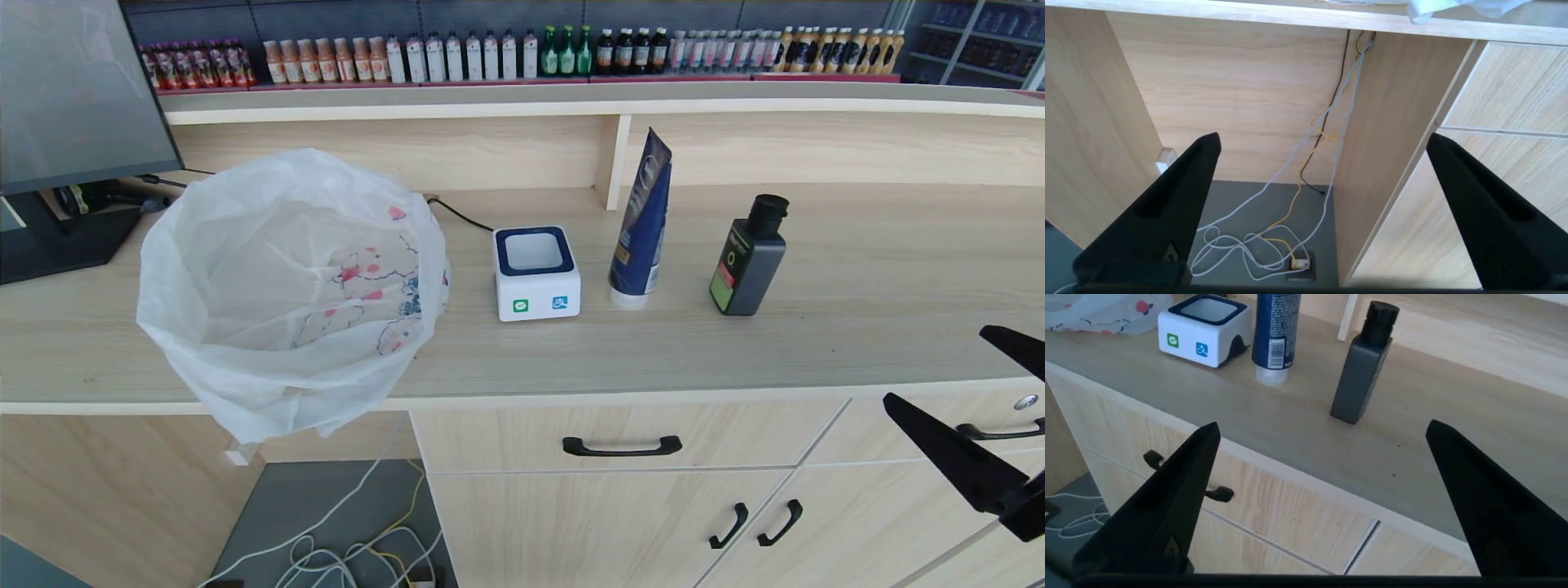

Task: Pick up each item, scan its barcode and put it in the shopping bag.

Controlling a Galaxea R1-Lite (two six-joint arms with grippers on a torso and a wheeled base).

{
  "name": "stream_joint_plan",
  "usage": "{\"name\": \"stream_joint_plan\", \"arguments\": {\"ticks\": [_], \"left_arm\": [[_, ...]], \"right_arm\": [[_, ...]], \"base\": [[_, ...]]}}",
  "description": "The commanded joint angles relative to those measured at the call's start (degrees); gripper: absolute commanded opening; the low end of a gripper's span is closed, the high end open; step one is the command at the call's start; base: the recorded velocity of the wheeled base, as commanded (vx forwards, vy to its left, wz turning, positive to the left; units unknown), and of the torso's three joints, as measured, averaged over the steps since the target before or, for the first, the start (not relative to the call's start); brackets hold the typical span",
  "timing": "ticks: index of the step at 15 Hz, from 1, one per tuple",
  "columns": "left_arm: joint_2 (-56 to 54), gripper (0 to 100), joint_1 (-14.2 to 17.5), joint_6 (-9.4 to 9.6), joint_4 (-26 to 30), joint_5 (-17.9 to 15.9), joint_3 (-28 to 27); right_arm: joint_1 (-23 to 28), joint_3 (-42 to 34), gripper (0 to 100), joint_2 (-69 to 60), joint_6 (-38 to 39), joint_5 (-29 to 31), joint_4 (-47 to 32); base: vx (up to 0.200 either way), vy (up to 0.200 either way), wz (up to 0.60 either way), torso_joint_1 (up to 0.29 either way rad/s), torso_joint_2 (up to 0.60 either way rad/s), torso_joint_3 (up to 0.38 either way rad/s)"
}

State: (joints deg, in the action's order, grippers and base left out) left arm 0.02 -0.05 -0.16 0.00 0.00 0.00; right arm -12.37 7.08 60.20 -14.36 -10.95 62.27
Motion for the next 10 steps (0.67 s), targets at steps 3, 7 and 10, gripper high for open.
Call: {"name": "stream_joint_plan", "arguments": {"ticks": [3,7,10], "left_arm": [[-0.02,100,0.05,-0.02,0.00,0.00,0.00],[-0.02,100,0.05,-0.02,0.00,0.00,0.00],[-0.02,100,0.05,-0.02,0.00,0.00,0.00]], "right_arm": [[-2.83,7.60,100,17.67,-3.83,0.31,10.59],[-7.84,10.76,100,21.80,-2.51,5.50,15.60],[-17.16,11.46,100,23.12,0.65,17.98,18.85]], "base": [[0.000,0.000,0.00,0.000,0.00,0.000],[0.000,0.000,0.00,0.000,0.00,0.000],[0.000,0.000,0.00,0.000,0.00,0.000]]}}
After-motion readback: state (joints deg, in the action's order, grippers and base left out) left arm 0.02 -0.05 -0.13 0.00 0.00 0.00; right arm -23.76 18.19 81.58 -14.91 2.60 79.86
